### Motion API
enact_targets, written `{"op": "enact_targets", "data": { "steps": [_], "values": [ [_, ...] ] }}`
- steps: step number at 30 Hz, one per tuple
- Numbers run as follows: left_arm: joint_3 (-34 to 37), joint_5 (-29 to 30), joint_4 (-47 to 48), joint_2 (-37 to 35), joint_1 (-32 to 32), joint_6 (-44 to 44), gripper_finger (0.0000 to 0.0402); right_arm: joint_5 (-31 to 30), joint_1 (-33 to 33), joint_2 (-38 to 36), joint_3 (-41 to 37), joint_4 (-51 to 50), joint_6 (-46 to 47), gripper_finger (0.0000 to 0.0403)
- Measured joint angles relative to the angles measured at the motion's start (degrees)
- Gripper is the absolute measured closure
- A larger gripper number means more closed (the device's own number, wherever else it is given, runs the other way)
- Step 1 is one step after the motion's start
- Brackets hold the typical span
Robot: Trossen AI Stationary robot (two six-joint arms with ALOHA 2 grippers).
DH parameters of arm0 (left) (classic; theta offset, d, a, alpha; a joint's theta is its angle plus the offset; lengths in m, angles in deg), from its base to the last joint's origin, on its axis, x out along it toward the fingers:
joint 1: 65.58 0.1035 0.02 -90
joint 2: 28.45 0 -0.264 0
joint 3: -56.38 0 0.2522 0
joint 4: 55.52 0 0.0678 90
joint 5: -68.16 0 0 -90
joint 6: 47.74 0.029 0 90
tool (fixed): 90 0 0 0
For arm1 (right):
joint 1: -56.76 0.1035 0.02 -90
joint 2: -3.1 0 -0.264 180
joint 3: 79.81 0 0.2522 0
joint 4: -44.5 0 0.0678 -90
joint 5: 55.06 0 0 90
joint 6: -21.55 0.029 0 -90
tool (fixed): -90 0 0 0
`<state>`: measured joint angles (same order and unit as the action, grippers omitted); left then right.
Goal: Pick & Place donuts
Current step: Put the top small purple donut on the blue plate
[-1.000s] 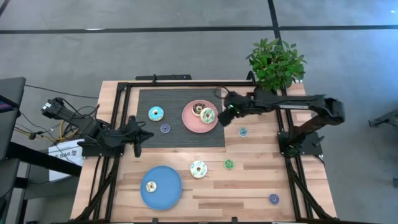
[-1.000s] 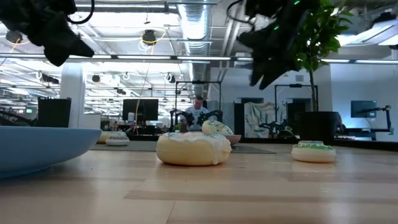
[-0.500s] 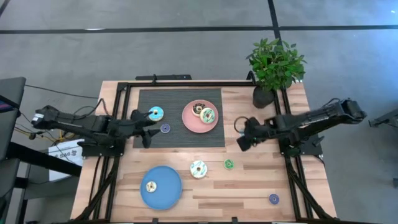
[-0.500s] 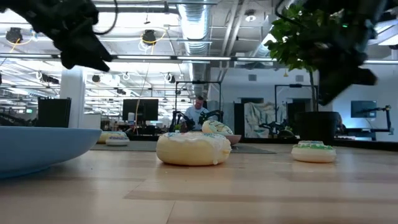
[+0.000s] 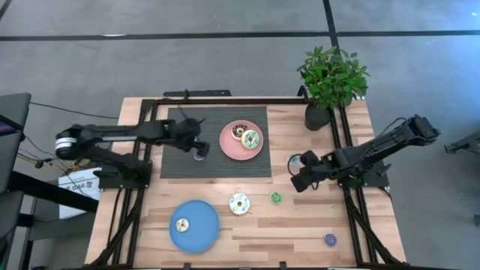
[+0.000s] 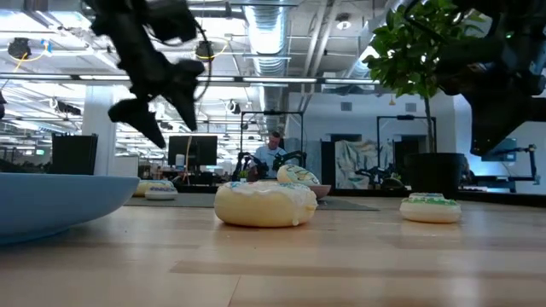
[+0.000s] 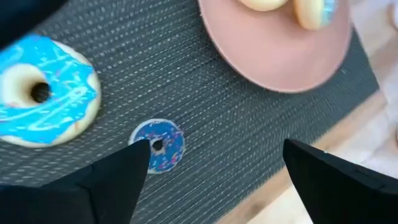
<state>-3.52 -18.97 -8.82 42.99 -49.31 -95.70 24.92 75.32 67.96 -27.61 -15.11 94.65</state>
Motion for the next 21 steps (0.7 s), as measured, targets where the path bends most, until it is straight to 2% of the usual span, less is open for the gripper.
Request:
{"op": "enact_targets", "data": {
  "steps": [8,13,21],
  "values": [
    [-5.85,0.47,5.23,12.05,-0.17,-9.01,0.0045,-0.64,0.57,0.02,0.0,-0.82,-2.89,0.0402],
    [-6.49,1.35,8.84,14.75,-0.45,-14.6,0.0045,-0.65,0.55,0.04,0.0,-0.89,-5.34,0.0402],
    [-6.12,1.41,8.64,18.74,-0.58,-19.3,0.0045,-0.39,0.57,0.04,0.0,-0.87,-10.06,0.0402]
  ]
}}
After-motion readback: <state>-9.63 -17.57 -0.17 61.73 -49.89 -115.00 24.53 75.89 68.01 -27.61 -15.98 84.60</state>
